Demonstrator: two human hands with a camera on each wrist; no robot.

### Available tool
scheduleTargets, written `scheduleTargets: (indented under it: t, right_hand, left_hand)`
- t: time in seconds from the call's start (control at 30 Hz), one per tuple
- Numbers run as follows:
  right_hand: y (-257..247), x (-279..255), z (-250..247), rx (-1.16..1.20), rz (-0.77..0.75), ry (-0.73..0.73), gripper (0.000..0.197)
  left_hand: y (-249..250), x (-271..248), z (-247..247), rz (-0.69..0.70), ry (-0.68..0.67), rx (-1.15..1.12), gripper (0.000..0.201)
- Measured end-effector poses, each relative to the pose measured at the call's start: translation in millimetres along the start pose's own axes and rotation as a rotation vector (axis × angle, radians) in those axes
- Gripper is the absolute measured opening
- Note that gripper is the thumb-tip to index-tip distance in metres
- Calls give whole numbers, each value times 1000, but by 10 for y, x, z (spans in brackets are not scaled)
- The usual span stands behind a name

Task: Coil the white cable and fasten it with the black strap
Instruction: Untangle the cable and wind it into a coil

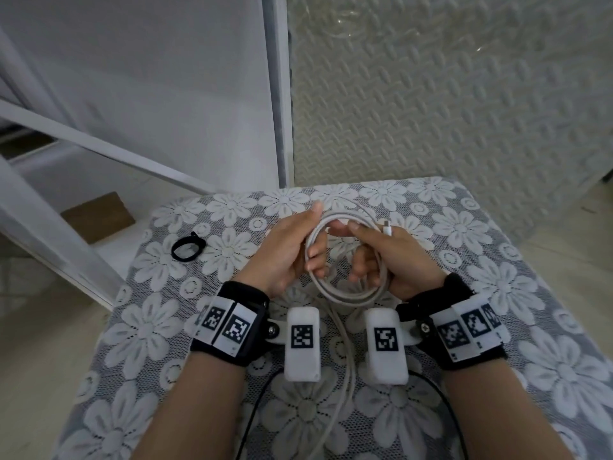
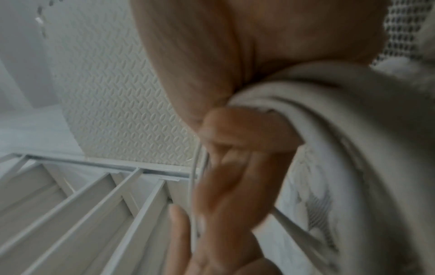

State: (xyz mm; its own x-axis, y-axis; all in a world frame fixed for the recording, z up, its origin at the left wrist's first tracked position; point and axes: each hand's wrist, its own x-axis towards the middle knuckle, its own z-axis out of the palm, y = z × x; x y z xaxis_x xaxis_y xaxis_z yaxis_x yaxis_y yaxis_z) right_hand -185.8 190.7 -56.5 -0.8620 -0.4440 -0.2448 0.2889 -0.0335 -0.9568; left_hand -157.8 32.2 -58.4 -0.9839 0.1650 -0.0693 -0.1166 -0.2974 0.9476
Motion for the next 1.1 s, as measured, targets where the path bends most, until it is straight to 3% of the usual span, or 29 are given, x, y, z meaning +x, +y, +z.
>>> scheduleTargets:
  t: [0.1, 0.23, 0.53, 0.73, 0.87, 1.1]
  right_hand:
    - [-44, -17, -1, 54, 83, -52, 25]
    - [-81, -2, 0, 142, 135, -72, 28]
    - [-25, 22, 61, 130, -73, 175, 5]
    - [5, 45, 83, -6, -242, 315, 5]
    - [17, 64, 74, -29, -331, 434, 17]
    - [4, 42, 49, -54, -339, 273, 6]
  left_hand:
    - [8, -11, -8, 9, -3, 9, 34]
    - [14, -21, -19, -7, -18, 22, 34]
    - [17, -25, -20, 12, -70, 19, 35]
    - [20, -14, -36, -21, -126, -78, 37]
    - [25, -14, -24, -38, -156, -127, 38]
    - [33, -19, -18, 10, -127, -43, 38]
